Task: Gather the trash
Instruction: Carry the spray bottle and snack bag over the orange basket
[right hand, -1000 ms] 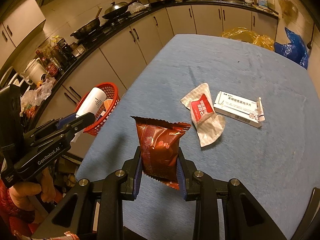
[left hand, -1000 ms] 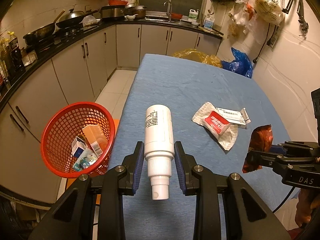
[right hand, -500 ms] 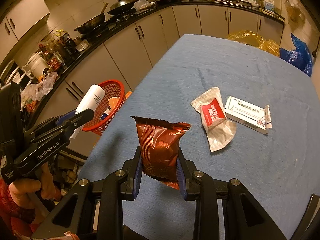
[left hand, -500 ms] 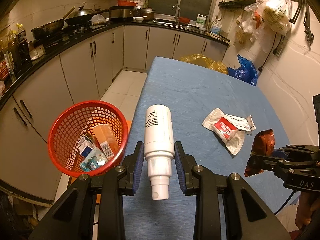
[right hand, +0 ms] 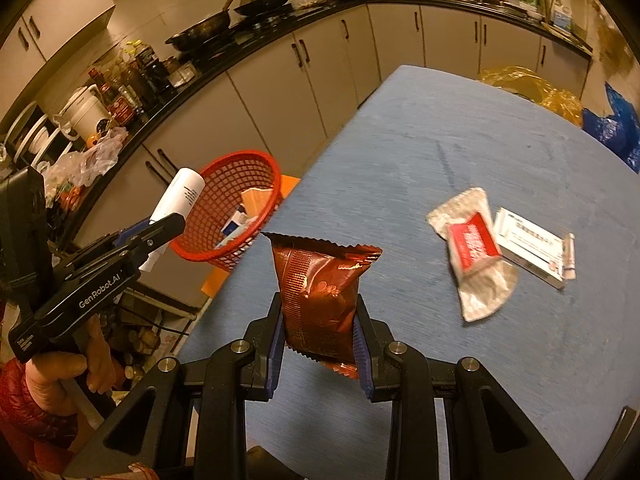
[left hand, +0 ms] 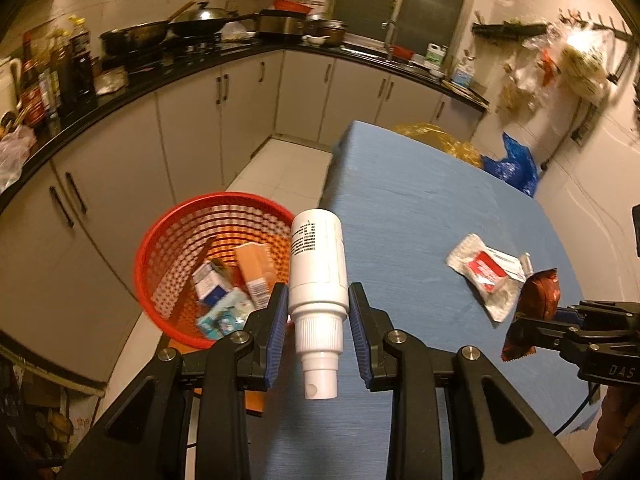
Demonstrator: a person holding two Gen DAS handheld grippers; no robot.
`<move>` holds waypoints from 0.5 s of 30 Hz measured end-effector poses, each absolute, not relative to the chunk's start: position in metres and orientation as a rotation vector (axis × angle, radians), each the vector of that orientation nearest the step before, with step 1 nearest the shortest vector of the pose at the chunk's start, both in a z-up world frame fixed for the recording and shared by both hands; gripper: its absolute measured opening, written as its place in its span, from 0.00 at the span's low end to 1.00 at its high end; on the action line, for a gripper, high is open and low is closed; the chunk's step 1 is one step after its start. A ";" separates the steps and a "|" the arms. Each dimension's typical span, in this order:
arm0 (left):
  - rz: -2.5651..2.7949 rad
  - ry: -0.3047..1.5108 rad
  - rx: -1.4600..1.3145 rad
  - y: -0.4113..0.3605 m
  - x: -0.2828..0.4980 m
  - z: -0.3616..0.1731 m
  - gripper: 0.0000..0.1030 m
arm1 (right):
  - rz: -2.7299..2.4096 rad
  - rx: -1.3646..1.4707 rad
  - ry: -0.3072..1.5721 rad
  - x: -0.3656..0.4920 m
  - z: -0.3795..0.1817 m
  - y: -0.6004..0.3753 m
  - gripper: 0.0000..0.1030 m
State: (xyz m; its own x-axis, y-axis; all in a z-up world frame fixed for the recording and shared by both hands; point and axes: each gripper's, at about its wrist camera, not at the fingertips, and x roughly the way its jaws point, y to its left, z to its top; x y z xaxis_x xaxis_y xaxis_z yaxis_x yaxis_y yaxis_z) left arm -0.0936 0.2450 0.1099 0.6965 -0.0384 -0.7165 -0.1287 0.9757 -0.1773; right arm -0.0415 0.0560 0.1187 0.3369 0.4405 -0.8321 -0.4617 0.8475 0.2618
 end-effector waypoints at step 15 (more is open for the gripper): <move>0.151 0.849 -0.263 0.331 -0.084 0.094 0.28 | 0.684 -0.038 1.120 0.003 0.112 0.162 0.32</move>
